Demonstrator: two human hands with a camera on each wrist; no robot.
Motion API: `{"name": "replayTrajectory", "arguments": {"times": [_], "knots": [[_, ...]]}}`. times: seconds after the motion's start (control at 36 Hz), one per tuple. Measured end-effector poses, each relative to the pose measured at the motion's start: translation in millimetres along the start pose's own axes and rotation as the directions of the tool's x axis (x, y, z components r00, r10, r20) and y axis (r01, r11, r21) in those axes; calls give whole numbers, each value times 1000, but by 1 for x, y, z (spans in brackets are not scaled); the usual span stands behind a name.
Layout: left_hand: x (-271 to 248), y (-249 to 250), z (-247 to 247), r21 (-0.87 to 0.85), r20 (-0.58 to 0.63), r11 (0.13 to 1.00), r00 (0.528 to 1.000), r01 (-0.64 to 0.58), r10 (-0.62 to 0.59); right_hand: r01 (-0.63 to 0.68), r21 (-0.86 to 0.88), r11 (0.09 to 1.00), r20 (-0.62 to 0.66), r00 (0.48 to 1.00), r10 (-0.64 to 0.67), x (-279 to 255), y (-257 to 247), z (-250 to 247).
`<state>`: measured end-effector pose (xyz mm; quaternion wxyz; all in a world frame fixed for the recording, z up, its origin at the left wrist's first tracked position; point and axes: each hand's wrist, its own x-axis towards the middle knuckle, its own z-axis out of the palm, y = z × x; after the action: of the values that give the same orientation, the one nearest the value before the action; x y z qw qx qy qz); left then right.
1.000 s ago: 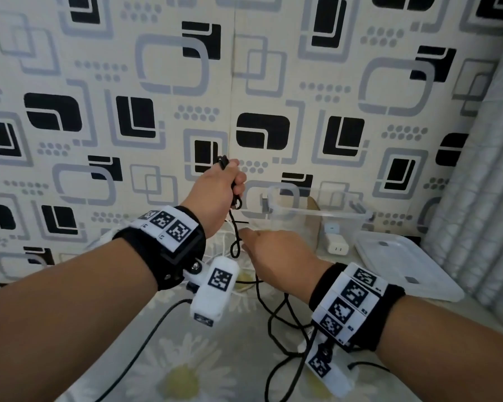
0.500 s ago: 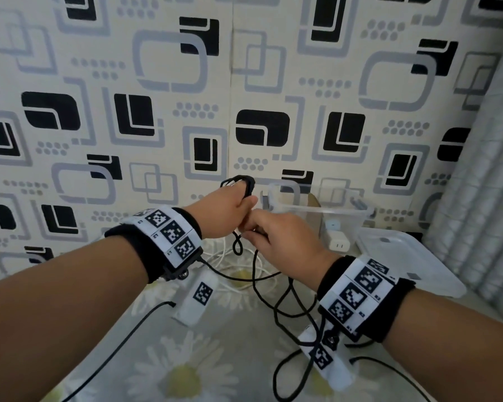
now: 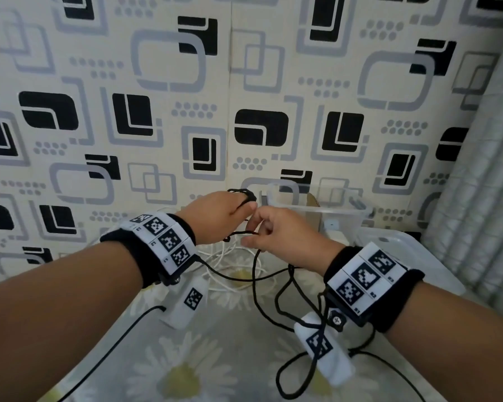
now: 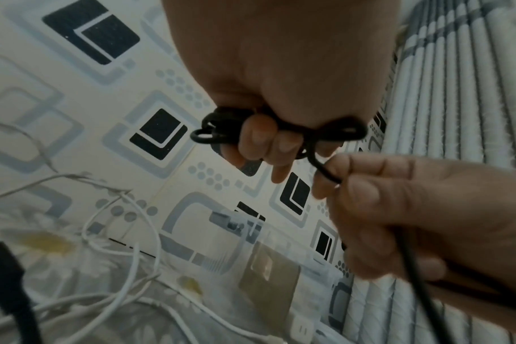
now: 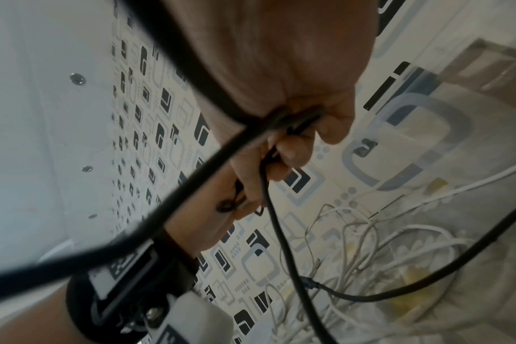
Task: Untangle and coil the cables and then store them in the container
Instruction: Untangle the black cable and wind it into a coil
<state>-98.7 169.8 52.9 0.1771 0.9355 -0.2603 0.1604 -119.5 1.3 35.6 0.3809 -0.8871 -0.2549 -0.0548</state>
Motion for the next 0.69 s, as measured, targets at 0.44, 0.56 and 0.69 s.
{"name": "replayTrajectory", "arguments": {"times": [0.44, 0.56, 0.69], "knots": [[0, -6, -7, -510, 73, 823, 967, 248, -246, 14, -15, 1000, 347, 938, -8, -13, -5, -11], [0, -4, -11, -731, 103, 620, 944, 285, -312, 15, -31, 999, 411, 912, -1, -17, -8, -19], [-3, 3, -23, -728, 174, 619, 952, 295, -250, 0, 141, 990, 279, 960, -39, -18, -4, -16]]}}
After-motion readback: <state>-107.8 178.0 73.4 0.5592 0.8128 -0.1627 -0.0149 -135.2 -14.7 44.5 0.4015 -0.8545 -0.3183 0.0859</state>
